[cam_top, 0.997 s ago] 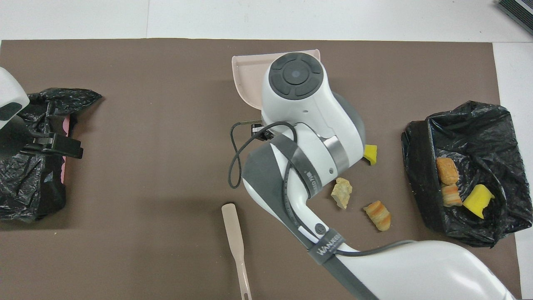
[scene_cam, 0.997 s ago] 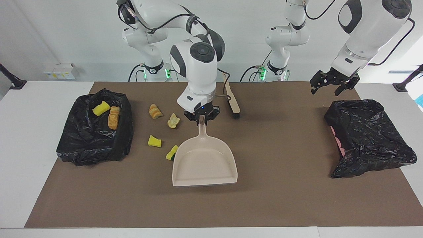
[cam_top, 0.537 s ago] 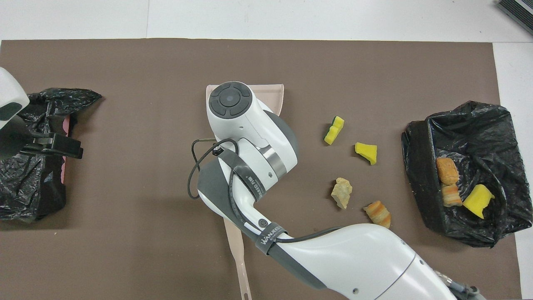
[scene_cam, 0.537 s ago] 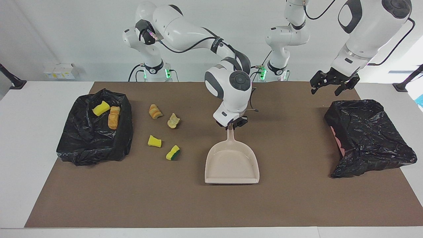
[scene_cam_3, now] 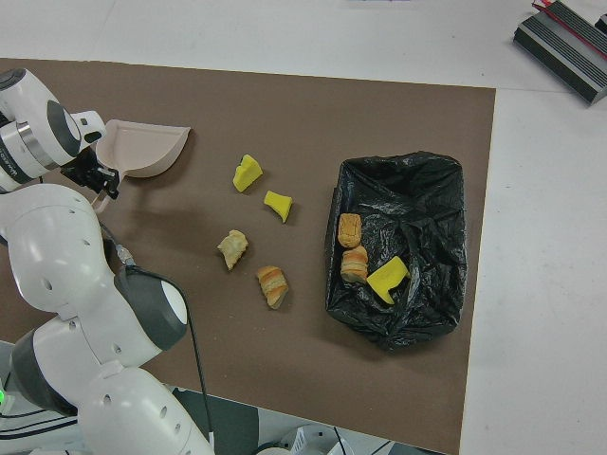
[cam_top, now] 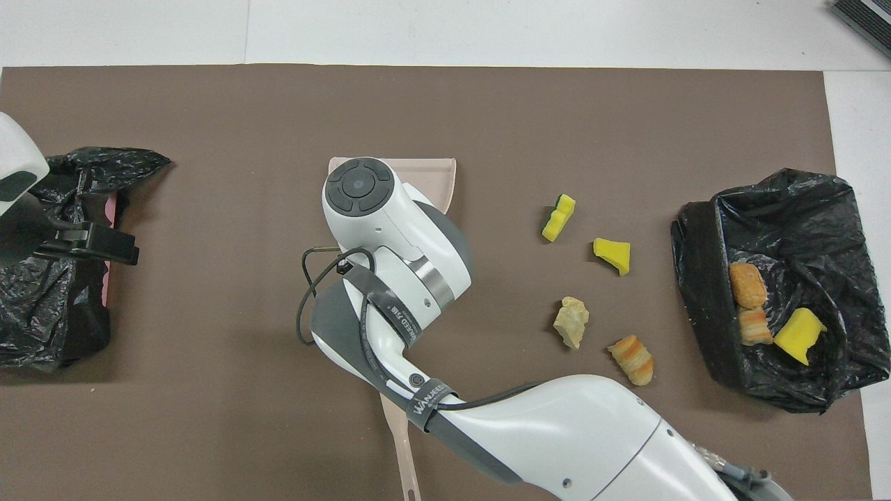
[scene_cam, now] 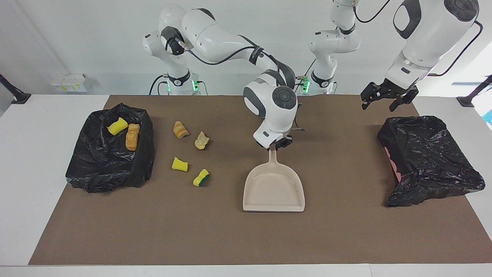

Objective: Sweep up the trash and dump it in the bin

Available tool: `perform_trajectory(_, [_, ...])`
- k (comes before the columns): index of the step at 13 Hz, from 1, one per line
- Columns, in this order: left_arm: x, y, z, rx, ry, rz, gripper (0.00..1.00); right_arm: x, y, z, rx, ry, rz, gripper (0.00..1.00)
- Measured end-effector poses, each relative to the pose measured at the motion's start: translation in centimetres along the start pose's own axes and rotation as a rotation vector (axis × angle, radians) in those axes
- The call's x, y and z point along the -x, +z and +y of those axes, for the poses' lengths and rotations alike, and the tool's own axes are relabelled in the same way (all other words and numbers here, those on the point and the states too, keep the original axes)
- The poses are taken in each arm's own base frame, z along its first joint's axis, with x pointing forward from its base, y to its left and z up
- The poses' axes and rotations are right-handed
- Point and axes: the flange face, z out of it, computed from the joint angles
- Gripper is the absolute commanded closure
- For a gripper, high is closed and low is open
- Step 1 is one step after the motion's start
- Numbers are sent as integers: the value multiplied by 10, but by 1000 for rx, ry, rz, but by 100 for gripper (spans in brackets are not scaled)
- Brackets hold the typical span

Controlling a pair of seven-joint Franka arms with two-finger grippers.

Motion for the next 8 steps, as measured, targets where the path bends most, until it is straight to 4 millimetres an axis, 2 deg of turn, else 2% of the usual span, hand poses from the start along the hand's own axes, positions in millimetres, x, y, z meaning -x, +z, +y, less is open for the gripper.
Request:
perform_trajectory(2, [0, 0, 0, 0, 0, 0, 0, -1, -1, 1, -1, 2, 0, 26])
perform_trajectory(4, [0, 0, 0, 0, 0, 0, 0, -4, -3, 3, -5, 7, 4, 19])
perform_trajectory(6, [0, 0, 0, 0, 0, 0, 0, -9, -13, 9, -16, 17, 16, 3])
perform_trajectory(8, [0, 0, 0, 0, 0, 0, 0, -10, -32, 14, -33, 23, 39, 0])
